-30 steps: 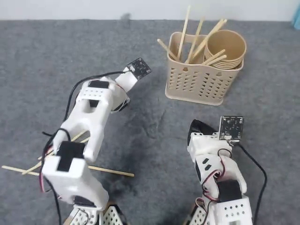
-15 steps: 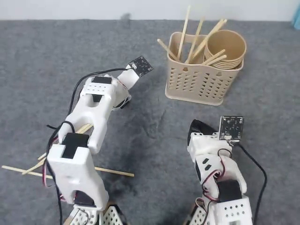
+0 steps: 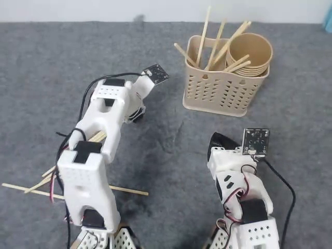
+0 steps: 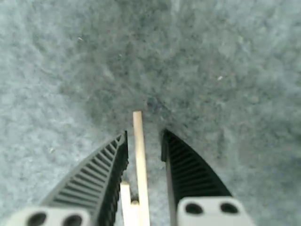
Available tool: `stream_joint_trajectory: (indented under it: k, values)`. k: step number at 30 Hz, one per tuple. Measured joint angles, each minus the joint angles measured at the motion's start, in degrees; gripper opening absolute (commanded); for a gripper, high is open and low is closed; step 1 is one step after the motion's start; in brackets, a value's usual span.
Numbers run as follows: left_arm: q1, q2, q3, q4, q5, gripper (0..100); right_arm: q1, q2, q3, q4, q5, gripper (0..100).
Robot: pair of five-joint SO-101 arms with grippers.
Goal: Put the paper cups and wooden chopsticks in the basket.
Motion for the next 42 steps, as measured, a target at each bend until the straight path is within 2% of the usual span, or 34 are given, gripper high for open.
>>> stream_joint_trajectory:
  k: [7, 16, 23, 38, 42]
  values:
    - [0.4, 9.8, -15.5, 13.3, 0.1, 1, 0.0, 0.0, 0.0, 0.0, 0.0, 1.0]
    - [-0.3, 11.8, -23.3, 20.7, 3.4, 1, 0.0, 0.0, 0.0, 0.0, 0.0, 1.0]
    - [0.0, 1.8, -24.6, 23.8, 9.3, 1, 0.0, 0.0, 0.0, 0.0, 0.0, 1.0]
    - [-0.1, -21.7, -24.6, 23.9, 22.8, 1, 0.0, 0.0, 0.0, 0.0, 0.0, 1.1]
    - [-0.2, -28.8, -19.6, 23.7, 24.4, 1, 0.0, 0.0, 0.0, 0.0, 0.0, 1.0]
